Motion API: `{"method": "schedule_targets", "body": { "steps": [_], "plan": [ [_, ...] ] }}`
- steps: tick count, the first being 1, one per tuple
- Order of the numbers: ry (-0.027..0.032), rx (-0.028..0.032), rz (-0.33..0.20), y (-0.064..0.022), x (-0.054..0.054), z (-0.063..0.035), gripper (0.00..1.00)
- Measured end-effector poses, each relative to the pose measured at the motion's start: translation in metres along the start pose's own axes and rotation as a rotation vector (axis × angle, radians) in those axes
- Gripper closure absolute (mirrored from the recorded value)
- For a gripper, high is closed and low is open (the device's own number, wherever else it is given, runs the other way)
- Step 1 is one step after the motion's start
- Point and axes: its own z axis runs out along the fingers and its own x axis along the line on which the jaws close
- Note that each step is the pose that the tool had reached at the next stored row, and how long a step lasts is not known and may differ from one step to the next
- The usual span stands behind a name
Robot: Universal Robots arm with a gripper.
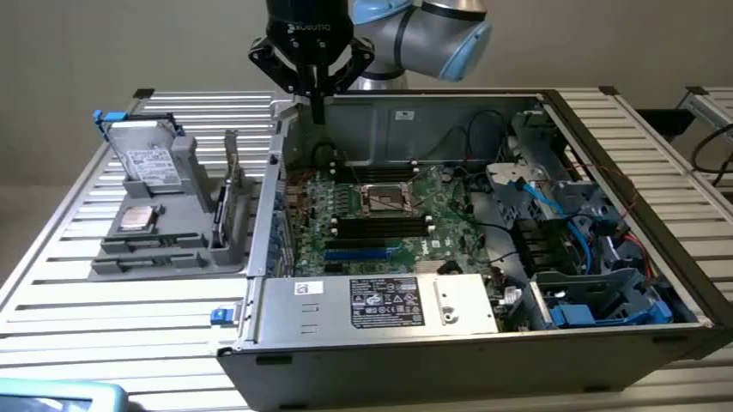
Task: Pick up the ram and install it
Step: 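Reach for the ram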
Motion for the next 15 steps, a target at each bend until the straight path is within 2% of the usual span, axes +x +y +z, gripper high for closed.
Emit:
{"method": "schedule_targets", "body": {
  "steps": [12, 15],
  "plan": [
    [0.0001, 0.0001, 0.0, 0.0, 0.0, 0.0, 0.89],
    [0.0029, 0.0006, 0.0, 0.0, 0.0004, -0.0001, 0.89]
  ]
}}
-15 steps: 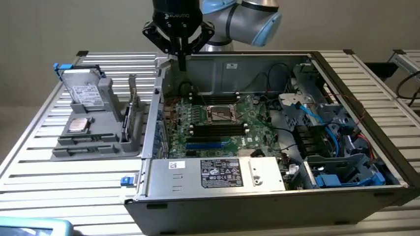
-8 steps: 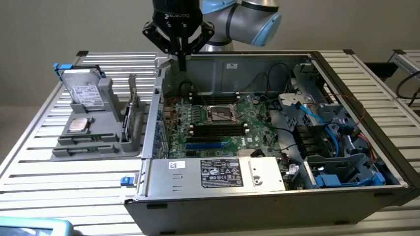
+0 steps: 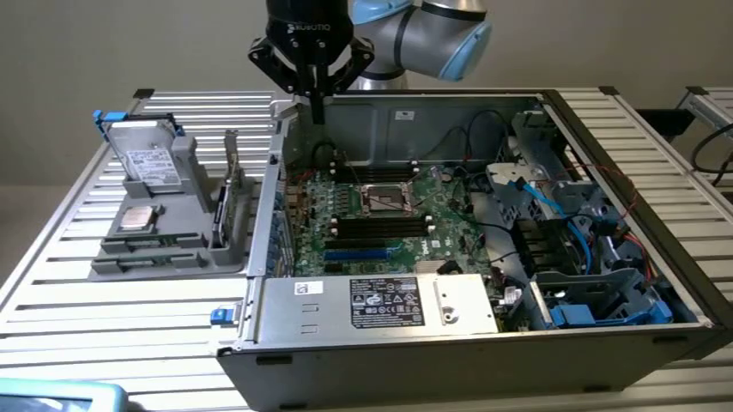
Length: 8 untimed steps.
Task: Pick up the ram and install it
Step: 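Reach for the ram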
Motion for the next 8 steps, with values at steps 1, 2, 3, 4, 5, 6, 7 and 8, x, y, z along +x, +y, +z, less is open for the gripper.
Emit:
{"method": "schedule_targets", "body": {
  "steps": [1, 2, 3, 4, 5, 6, 7, 8],
  "plan": [
    [0.0018, 0.0001, 0.0, 0.0, 0.001, 0.0, 0.89],
    [0.0041, 0.0001, 0.0, -0.0001, 0.002, 0.0001, 0.89],
    [0.0073, 0.0003, 0.0, -0.0002, 0.003, 0.0001, 0.89],
    [0.01, 0.0006, 0.0, -0.0005, 0.005, 0.0, 0.89],
    [0.0123, 0.0009, 0.001, -0.0007, 0.008, -0.0001, 0.89],
    [0.0142, 0.0011, 0.001, -0.001, 0.012, -0.0002, 0.89],
    [0.0159, 0.0014, 0.001, -0.0013, 0.015, -0.0002, 0.89],
    [0.0177, 0.0018, 0.001, -0.0016, 0.018, -0.0003, 0.89]
  ]
}}
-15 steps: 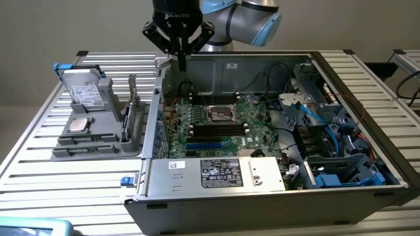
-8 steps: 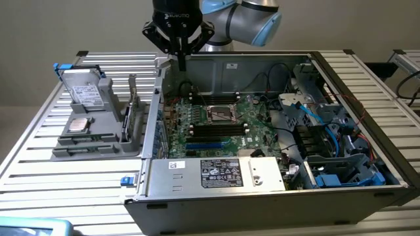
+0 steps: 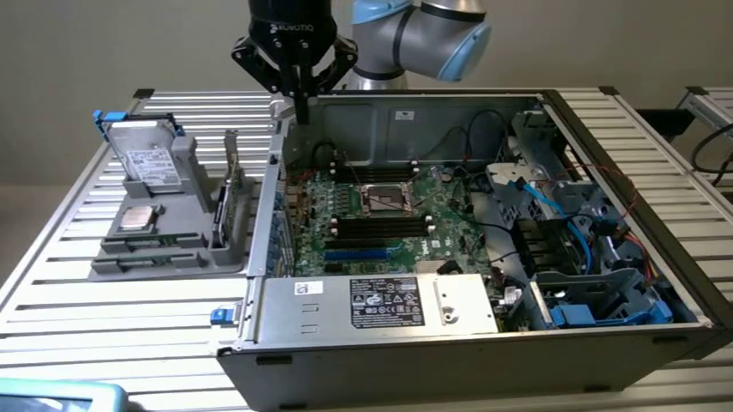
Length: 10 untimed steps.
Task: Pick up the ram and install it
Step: 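Reach for the ram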
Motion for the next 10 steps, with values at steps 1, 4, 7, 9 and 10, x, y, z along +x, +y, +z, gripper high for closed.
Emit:
{"method": "schedule_targets", "body": {
  "steps": [1, 4, 7, 9, 10],
  "plan": [
    [0.0023, 0.0005, 0.0, -0.0003, 0.003, 0.0, 0.89],
    [0.0108, 0.0031, 0.0, -0.001, 0.013, 0.0, 0.89],
    [0.0197, 0.006, 0.001, -0.0017, 0.021, 0.0, 0.89],
    [0.0262, 0.0078, 0.001, -0.0022, 0.028, 0.0, 0.89],
    [0.0295, 0.0086, 0.001, -0.0024, 0.031, 0.0, 0.89]
  ]
}}
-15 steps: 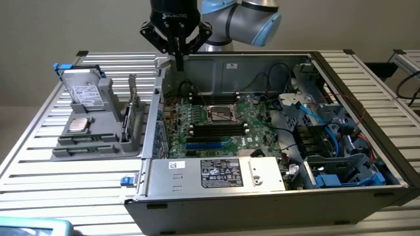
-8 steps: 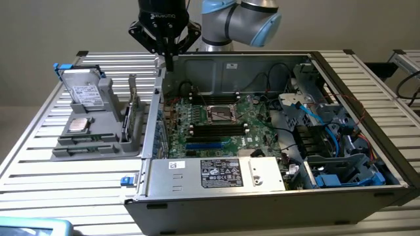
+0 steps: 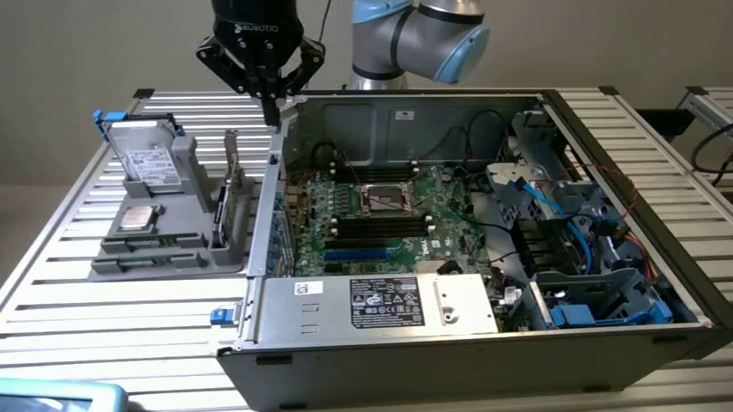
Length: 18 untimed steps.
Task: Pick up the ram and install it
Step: 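Reach for the ram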
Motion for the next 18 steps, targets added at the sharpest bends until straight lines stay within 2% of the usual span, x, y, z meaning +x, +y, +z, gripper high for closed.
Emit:
{"method": "schedule_targets", "body": {
  "steps": [8, 18],
  "plan": [
    [0.0252, 0.0046, 0.001, -0.0023, 0.024, 0.0007, 0.89],
    [0.0605, 0.0073, 0.002, -0.0072, 0.062, 0.0018, 0.89]
  ]
}}
